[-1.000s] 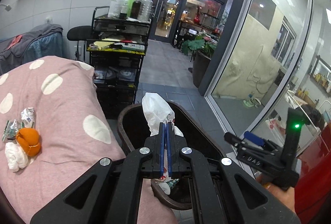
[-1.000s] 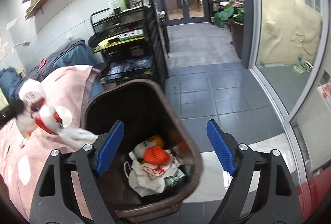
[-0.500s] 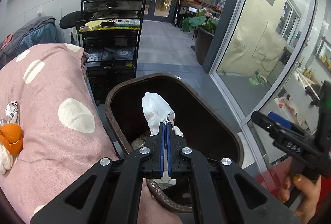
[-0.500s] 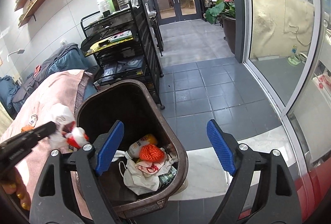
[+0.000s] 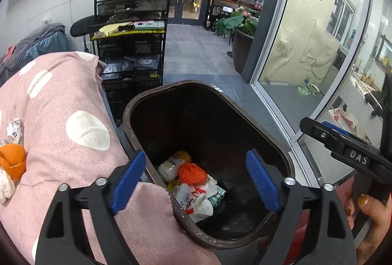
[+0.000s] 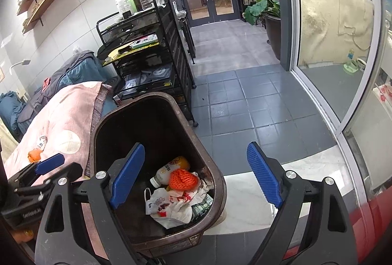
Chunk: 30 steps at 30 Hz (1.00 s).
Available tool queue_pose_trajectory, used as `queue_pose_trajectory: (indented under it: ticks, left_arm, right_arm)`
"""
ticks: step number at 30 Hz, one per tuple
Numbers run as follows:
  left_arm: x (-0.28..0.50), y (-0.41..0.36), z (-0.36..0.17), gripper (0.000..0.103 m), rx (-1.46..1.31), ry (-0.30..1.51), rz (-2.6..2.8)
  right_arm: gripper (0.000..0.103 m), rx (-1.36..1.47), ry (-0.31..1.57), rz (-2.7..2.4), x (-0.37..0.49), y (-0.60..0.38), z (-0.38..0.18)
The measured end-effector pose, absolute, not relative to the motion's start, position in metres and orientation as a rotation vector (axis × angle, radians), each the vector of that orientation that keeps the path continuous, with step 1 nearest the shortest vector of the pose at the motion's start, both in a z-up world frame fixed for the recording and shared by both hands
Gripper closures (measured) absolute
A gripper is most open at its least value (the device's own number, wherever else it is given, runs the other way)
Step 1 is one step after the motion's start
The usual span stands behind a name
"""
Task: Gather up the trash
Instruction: 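Move both tools back over the table toward the orange peel and tissue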
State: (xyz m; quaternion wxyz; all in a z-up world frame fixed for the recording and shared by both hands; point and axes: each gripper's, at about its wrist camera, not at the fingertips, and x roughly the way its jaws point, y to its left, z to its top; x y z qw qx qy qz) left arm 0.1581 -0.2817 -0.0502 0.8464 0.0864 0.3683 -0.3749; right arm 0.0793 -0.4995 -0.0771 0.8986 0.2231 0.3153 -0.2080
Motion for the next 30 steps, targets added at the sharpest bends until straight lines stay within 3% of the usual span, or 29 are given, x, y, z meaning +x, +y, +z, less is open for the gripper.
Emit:
queue_pose_trajectory:
  ticks: [6, 30]
  left_arm:
    - [0.141, -0.274, -0.043, 0.006, 0.184, 0.734, -0.814]
    - [0.119, -0.178, -0.006, 0.006, 0.116, 0.607, -0.675]
  right_arm:
    - [0.014, 0.489, 0.644, -0.419, 0.079, -0.499, -0.076]
    - [0.012, 0.417, 0.556, -0.189, 0.109, -0.429, -0.047]
